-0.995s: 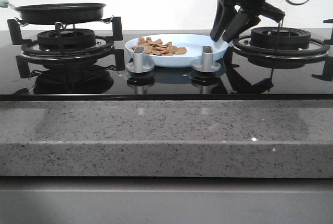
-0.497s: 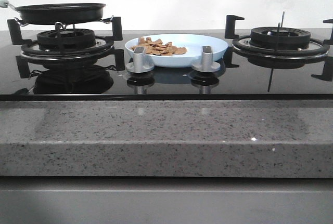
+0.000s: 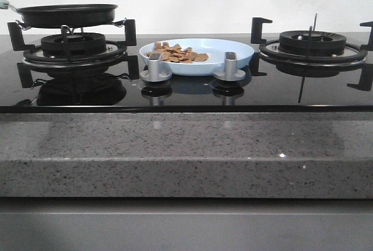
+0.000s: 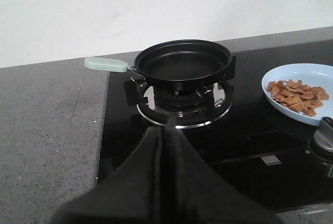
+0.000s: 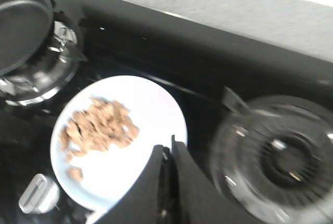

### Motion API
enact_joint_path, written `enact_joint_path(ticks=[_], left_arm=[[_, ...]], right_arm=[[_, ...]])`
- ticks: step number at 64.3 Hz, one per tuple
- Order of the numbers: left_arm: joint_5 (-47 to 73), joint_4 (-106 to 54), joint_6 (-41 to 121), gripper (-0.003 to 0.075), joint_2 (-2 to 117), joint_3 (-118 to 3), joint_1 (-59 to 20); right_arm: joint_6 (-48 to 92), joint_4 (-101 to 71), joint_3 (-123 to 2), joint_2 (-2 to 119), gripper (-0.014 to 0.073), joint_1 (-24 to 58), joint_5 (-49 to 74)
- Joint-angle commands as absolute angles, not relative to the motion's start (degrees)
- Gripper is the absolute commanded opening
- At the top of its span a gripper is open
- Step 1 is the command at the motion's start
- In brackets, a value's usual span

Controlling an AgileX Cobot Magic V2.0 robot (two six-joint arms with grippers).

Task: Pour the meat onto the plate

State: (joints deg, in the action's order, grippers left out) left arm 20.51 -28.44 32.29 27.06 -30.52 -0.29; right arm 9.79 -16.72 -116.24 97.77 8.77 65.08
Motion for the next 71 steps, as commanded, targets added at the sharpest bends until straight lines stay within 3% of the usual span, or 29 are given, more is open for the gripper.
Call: enact_joint_path(ticks=[1, 21, 34, 54, 71], left_arm=[[16.62, -29.31, 32.24, -0.0020, 27.37, -32.20, -0.68], [16.62, -29.31, 32.24, -0.0020, 27.37, -32.20, -0.68], [16.65, -29.31, 32.24, -0.0020, 27.37, -32.11, -0.68], [17.67, -29.39, 32.24, -0.0020, 27.37, -31.47, -0.68], [17.67, -29.39, 32.24, -0.0020, 27.37, -31.47, -0.68]], right_arm=[[11.97, -15.07, -108.40, 88.17, -0.0060, 8.63, 56.83], [12.10, -11.32, -66.14, 60.96, -0.0060, 8.63, 28.85], [12.10, -11.27, -46.84, 47.36, -0.0060, 8.63, 22.09], [12.10, -11.27, -27.01, 24.20, -0.0060, 8.63, 14.52], [12.10, -11.27, -23.75, 18.17, -0.0060, 8.63, 13.37]])
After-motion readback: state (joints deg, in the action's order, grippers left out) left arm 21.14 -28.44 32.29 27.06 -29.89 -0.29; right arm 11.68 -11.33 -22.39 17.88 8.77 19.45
